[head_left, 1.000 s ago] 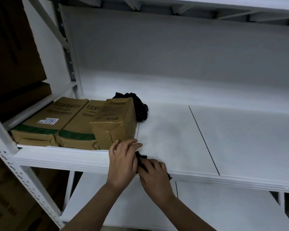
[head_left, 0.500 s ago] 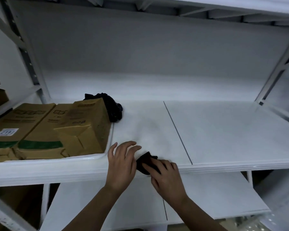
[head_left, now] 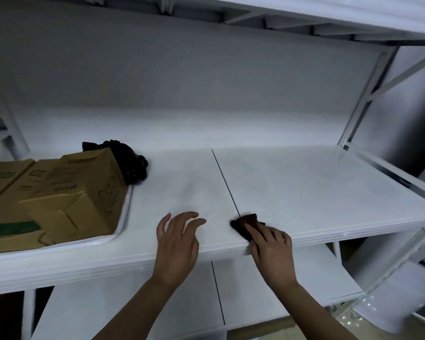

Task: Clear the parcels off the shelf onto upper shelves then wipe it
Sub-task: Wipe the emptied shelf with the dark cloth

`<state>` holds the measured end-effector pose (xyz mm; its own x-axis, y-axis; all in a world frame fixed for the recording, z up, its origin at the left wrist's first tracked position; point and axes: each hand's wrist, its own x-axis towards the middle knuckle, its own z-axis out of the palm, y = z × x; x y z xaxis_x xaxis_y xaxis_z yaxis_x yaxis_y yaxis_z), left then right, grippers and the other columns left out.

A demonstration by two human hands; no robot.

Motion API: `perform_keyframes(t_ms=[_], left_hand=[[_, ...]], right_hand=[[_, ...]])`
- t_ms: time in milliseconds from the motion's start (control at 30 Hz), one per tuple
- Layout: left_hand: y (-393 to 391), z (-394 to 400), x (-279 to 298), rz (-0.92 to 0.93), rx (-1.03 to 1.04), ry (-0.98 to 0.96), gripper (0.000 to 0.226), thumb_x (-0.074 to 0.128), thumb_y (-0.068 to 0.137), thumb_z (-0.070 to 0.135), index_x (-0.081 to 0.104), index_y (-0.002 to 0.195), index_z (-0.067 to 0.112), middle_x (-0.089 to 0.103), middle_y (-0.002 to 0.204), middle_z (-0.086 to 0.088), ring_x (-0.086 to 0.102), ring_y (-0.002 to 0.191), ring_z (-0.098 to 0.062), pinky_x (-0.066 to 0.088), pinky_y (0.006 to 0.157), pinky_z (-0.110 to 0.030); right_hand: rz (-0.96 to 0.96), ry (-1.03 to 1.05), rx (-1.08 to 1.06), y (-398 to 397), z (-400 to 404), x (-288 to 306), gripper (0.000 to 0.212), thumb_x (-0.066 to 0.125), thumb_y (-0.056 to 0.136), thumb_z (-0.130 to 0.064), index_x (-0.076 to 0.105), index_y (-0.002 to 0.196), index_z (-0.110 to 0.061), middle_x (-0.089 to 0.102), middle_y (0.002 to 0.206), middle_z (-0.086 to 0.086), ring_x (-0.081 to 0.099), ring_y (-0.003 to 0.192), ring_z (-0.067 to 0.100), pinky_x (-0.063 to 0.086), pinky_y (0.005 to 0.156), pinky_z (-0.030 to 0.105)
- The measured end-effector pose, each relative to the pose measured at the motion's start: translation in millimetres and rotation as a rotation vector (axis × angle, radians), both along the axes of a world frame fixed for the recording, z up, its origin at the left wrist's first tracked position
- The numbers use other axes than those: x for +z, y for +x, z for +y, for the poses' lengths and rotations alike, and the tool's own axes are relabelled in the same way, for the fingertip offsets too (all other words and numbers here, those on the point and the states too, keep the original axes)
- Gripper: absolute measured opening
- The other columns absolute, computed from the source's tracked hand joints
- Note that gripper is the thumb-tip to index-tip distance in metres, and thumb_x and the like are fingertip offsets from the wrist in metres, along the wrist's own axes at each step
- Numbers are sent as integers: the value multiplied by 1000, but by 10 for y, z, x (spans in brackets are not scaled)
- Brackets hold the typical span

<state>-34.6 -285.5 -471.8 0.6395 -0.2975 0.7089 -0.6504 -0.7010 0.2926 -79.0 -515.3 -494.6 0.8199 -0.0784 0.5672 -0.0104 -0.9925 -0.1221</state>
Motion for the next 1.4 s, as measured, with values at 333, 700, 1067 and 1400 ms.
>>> perform_keyframes(t_ms=[333,700,1067,1400], left_hand=[[-80,86,141,48,145,9,43,34,79,8,58,112,23,58,117,2,52,113,-12,23,111,-41],[-43,376,349,21,296,-77,40,36,84,10,63,112,18,58,119,3,49,119,-11,24,110,-40],[576,466,406,123,274,-49,39,36,83,15,62,112,19,60,115,3,52,112,-13,30,99,-29],[1382,399,311,576,263,167,54,34,100,19,17,151,17,26,153,-1,25,140,-16,14,115,-26]], right_hand=[[405,87,133,663,912,299,53,30,82,-20,49,131,-12,48,137,13,48,122,34,40,97,48],[381,-147,618,906,1910,334,53,30,96,-31,31,145,-11,36,147,10,35,136,23,25,113,36],[513,-57,439,1558,1890,323,60,39,98,-39,18,151,-20,16,157,5,14,144,24,12,117,44],[446,95,-75,2029,845,279,55,29,94,-32,26,149,-29,22,157,4,24,141,21,23,109,38]])
